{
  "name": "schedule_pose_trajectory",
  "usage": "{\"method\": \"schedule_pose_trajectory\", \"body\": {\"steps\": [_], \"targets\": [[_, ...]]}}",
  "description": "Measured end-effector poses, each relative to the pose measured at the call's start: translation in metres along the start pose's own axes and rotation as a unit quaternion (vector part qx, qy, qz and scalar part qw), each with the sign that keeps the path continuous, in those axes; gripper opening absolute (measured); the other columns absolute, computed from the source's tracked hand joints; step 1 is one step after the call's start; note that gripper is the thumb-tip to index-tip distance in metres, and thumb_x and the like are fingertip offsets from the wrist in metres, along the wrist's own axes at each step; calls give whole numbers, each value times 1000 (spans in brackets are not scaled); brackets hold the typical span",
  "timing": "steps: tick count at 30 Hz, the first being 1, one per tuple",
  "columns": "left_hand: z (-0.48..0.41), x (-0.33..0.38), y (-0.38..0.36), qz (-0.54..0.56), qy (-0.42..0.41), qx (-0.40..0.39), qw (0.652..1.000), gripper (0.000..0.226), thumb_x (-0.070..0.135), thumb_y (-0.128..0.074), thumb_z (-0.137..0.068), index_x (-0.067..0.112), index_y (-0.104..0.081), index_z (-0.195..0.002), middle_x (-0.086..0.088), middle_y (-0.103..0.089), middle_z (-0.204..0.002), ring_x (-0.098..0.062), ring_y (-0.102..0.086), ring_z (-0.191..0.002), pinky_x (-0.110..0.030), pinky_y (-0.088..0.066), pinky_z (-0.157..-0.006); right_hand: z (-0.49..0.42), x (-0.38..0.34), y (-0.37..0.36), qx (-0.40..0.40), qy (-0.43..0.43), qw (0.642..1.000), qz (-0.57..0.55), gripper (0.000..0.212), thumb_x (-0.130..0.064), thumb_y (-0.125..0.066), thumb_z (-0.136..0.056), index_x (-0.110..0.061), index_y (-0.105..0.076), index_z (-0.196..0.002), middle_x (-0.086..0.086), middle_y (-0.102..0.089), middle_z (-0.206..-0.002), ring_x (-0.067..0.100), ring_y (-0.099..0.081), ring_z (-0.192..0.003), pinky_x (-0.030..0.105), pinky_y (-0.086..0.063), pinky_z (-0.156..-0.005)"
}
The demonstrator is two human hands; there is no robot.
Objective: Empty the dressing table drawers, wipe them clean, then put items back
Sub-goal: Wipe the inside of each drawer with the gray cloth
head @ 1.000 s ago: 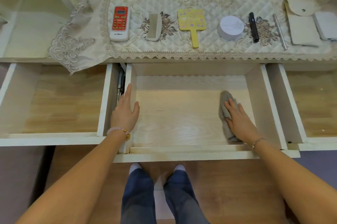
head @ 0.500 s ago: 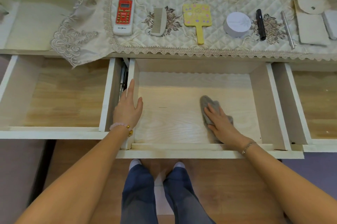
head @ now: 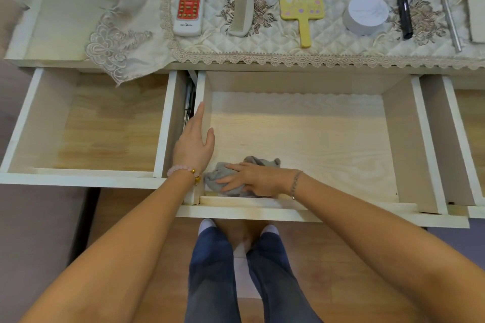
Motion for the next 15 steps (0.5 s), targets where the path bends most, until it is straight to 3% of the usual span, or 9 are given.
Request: {"method": "schedule_pose_trajectory", "body": {"steps": [4, 7, 12, 15], "targets": [[1, -1, 1, 1, 6, -1, 1000, 58, 29, -37, -99, 35, -9, -149, 2, -27, -153, -23, -35, -134, -36, -33, -103, 32, 12, -2, 60, 7, 998, 5, 46, -7, -47, -95, -23, -44, -138, -1, -24, -154, 17, -5, -145, 33, -7, -118], [1, -3, 0, 1, 6, -7, 1000, 58, 31, -37, -99, 37, -8, -149, 3, -25, -154, -22, -31, -137, -37, -31, -106, 75, 31, -2, 101, -15, 995, 1, 48, -7, -48, -95, -21, -40, -140, -9, -18, -152, 9, 1, -142, 23, -4, -114], [1, -3, -1, 1, 1, -15, 1000, 58, 31, -36, -99, 37, -6, -149, 4, -23, -155, -20, -26, -140, -38, -30, -107, 156, 77, -11, 80, -146, 986, -8, 55, -12, -42, -98, -37, -21, -142, -19, -4, -153, 8, 11, -142, 23, 3, -115], [1, -3, -2, 0, -1, -18, 1000, 59, 31, -36, -99, 36, -6, -149, 4, -22, -155, -20, -25, -140, -39, -29, -108, 199, 100, -14, 74, -203, 976, -20, 62, -6, -44, -96, -34, -11, -140, -18, 2, -150, 11, 12, -140, 26, 3, -115]]}}
Point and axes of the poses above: each hand's wrist, its own z-axis away from the middle knuckle, its own y-axis out of the back of the hand, x = y × z, the point moved 6 cm from there along -z, towards the middle knuckle
